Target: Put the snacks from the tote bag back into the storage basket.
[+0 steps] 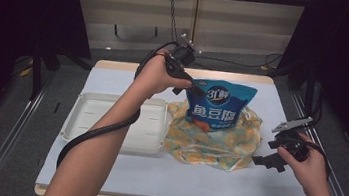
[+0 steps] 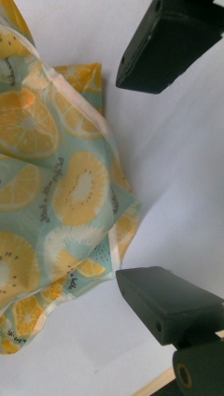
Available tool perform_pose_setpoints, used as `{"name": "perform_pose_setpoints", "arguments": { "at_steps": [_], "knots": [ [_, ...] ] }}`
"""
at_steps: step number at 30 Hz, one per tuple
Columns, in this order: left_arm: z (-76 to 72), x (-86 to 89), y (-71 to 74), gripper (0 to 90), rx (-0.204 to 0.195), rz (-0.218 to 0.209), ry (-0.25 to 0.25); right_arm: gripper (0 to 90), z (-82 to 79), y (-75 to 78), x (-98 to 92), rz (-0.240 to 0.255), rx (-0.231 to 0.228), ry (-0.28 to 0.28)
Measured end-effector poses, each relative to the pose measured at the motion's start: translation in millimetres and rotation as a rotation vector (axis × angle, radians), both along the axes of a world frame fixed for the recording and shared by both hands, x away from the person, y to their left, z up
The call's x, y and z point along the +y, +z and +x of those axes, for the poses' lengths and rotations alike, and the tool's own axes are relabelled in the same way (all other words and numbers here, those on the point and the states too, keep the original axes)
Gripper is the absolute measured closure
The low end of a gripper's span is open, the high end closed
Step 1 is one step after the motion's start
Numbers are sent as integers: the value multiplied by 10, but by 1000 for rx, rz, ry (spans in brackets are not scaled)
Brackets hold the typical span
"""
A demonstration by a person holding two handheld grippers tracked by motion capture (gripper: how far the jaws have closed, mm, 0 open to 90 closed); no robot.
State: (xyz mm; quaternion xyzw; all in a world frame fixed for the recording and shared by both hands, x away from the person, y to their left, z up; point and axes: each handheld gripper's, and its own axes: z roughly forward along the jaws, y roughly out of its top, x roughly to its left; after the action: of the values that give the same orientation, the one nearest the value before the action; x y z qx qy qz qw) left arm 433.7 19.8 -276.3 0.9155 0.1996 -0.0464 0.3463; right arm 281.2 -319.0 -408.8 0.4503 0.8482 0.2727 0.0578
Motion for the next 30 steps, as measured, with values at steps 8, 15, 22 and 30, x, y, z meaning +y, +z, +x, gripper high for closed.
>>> {"name": "perform_pose_setpoints", "arguments": {
  "at_steps": [8,15,22,30],
  "knots": [
    [21,-100,50,382,-19,4,-45,77,12,-23,-13,2,-2,3],
    [23,-208,35,497,-24,5,-69,77,11,-25,-20,12,0,10],
    [15,-323,19,613,-45,25,-125,78,7,-22,-34,14,4,6],
    [16,-446,19,706,-70,50,-156,79,-1,-19,-32,26,6,7]
  ]
}}
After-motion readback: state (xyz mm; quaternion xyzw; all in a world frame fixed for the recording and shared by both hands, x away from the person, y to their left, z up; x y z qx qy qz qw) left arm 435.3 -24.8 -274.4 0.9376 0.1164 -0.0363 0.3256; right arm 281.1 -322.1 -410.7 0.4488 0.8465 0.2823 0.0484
